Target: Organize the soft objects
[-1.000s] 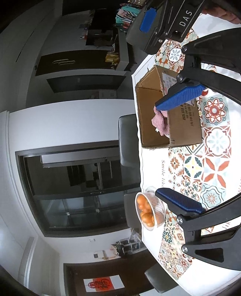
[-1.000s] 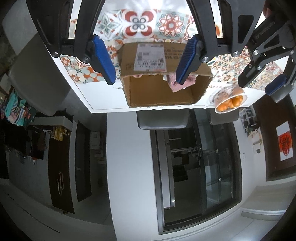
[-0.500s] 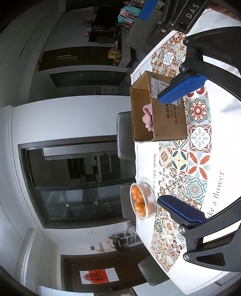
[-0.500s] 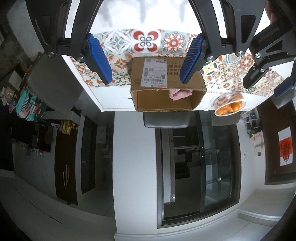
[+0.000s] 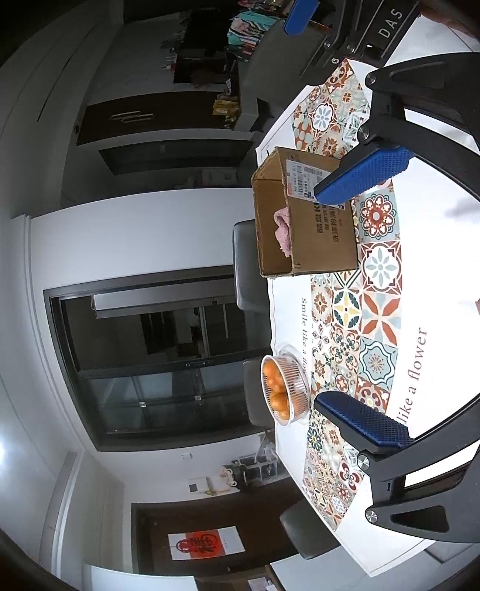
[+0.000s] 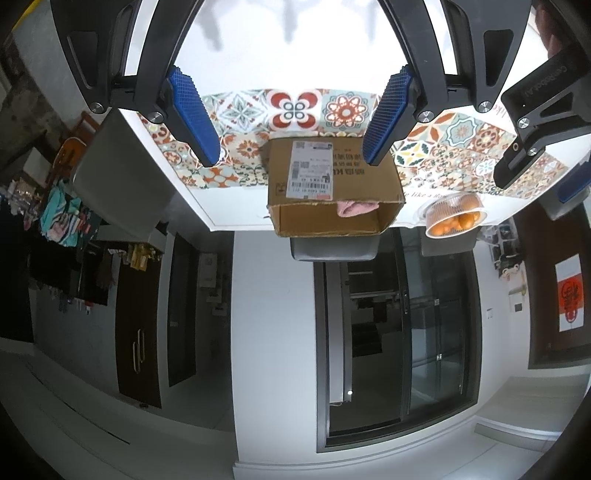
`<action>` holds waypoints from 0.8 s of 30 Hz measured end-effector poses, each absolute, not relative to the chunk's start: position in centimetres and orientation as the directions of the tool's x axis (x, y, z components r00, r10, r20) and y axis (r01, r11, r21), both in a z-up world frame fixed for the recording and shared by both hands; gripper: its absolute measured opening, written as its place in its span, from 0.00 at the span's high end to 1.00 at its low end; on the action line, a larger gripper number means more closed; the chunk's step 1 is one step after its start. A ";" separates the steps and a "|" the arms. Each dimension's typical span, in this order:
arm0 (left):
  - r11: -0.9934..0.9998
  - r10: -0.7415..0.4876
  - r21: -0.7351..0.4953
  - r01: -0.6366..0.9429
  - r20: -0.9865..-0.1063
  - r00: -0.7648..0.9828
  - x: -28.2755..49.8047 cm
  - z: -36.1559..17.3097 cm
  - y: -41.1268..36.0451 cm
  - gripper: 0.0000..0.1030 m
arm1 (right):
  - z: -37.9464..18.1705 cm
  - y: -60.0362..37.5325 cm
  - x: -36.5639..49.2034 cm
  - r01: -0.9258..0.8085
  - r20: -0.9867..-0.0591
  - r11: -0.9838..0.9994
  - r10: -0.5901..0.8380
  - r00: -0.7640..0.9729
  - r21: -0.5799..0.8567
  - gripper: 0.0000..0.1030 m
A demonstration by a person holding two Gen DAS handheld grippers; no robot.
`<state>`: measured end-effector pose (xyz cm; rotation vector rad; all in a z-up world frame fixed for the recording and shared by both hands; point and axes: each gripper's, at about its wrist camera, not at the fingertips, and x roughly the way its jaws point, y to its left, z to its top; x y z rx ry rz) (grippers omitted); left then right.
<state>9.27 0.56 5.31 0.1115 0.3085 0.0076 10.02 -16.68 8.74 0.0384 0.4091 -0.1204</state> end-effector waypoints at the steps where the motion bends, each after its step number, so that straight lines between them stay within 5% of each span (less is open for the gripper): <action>1: 0.994 0.023 0.109 0.011 -0.304 0.952 9.1 5.2 0.6 0.00 | 8.6 -16.7 9.8 0.123 -0.400 0.992 -0.107 0.910 0.015 0.22; 24: 0.995 -0.009 0.090 0.038 -0.300 0.954 6.9 4.4 0.8 0.00 | 8.1 -16.7 7.7 0.131 -0.395 0.991 -0.114 0.912 0.017 0.22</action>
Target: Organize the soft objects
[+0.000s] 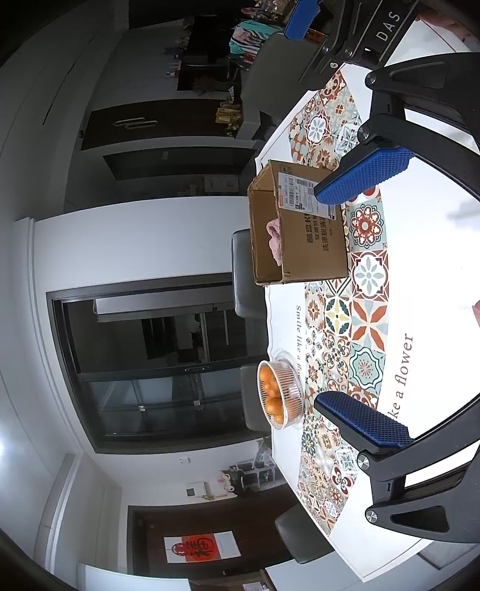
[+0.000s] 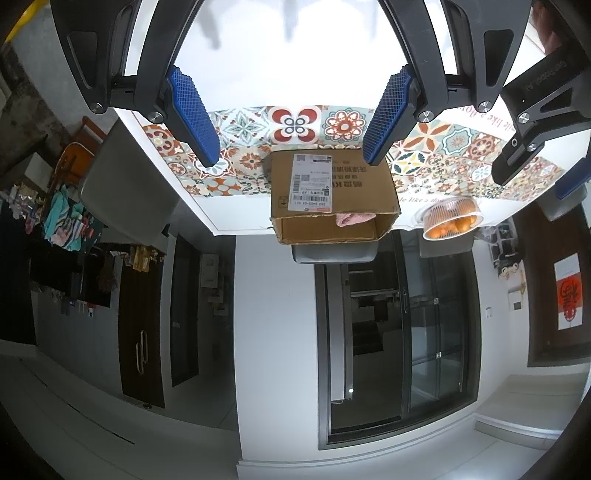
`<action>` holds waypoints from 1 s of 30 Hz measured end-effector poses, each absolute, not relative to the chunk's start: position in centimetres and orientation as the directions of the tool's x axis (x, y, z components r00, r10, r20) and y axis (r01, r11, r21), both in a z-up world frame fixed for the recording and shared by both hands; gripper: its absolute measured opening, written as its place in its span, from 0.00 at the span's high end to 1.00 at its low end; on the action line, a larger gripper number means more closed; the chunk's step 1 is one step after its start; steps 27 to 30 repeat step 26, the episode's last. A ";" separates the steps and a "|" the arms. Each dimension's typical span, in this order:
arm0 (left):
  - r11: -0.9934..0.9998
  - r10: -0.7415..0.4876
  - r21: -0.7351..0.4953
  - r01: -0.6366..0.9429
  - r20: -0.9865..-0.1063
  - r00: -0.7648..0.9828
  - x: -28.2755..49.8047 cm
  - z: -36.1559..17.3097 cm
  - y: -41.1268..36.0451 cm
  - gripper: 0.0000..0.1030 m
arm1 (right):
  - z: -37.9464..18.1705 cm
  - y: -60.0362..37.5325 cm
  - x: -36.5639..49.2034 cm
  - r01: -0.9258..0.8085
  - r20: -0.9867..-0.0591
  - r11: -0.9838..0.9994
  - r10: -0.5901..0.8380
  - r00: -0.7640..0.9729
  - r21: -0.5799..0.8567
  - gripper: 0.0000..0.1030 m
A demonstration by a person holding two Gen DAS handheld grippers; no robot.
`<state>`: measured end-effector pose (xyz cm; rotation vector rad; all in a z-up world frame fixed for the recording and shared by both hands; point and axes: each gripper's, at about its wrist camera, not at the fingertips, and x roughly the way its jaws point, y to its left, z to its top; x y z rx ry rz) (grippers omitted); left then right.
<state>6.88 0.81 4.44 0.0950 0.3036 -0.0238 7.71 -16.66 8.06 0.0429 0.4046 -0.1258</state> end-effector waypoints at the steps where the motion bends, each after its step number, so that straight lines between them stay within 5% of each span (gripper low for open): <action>1: 0.995 -0.009 0.089 0.038 -0.299 0.954 6.8 4.5 0.8 0.00 | 8.1 -16.6 7.6 0.131 -0.394 0.991 -0.113 0.912 0.017 0.22; 30: 0.995 -0.012 0.091 0.041 -0.301 0.954 6.4 4.5 0.6 0.00 | 8.6 -17.0 6.9 0.135 -0.397 0.991 -0.116 0.911 0.021 0.22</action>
